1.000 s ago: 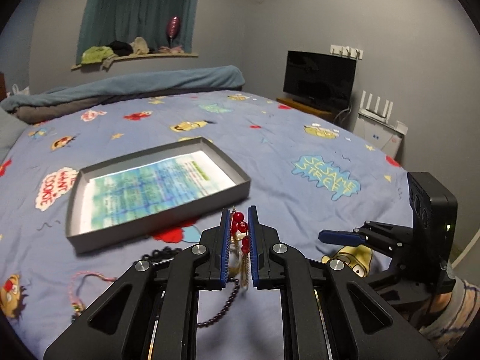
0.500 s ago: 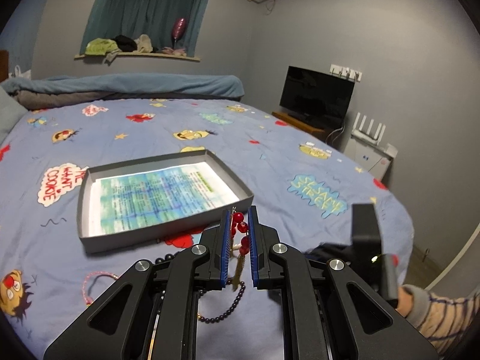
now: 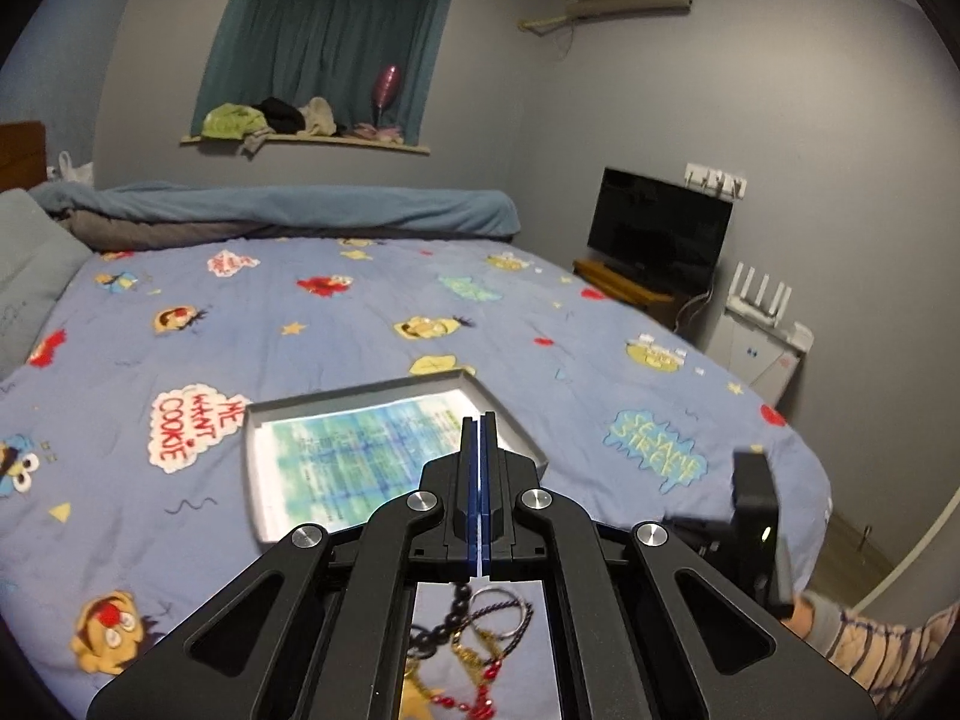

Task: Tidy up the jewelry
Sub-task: 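Carry the earrings up with the left tool while the right tool approaches the gold ring clip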

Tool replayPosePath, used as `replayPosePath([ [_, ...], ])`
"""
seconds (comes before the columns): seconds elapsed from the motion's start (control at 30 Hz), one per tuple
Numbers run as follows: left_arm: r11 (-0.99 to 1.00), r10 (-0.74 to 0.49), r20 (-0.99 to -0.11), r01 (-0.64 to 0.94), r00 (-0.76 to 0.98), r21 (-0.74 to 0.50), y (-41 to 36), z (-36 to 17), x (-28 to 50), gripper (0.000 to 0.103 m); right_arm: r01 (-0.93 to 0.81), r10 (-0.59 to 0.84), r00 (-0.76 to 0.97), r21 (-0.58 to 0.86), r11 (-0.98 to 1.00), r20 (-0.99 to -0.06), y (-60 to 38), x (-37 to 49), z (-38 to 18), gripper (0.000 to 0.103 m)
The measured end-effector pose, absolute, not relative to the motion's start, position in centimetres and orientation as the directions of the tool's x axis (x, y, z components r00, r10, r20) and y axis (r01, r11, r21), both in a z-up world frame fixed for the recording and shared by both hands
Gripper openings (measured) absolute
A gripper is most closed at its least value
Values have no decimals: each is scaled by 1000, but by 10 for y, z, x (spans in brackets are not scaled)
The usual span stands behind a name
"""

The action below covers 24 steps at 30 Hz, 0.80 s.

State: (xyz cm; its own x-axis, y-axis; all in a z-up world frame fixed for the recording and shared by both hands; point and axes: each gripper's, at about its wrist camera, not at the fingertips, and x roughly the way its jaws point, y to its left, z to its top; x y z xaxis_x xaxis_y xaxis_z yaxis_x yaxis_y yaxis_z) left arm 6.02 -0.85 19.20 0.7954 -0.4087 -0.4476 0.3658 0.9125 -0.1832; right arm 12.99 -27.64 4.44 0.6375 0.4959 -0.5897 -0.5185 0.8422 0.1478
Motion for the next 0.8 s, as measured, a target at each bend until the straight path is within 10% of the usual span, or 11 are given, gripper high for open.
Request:
replayPosePath([
  [0.2, 917, -392, -527, 370, 754, -152, -23, 140, 47, 32, -515, 498, 654, 147, 845, -570, -279, 132, 59, 41],
  [0.8, 943, -284, -680, 326, 676, -70, -46, 19, -3, 34, -516, 502, 663, 147, 844, -555, -282, 127, 63, 41],
])
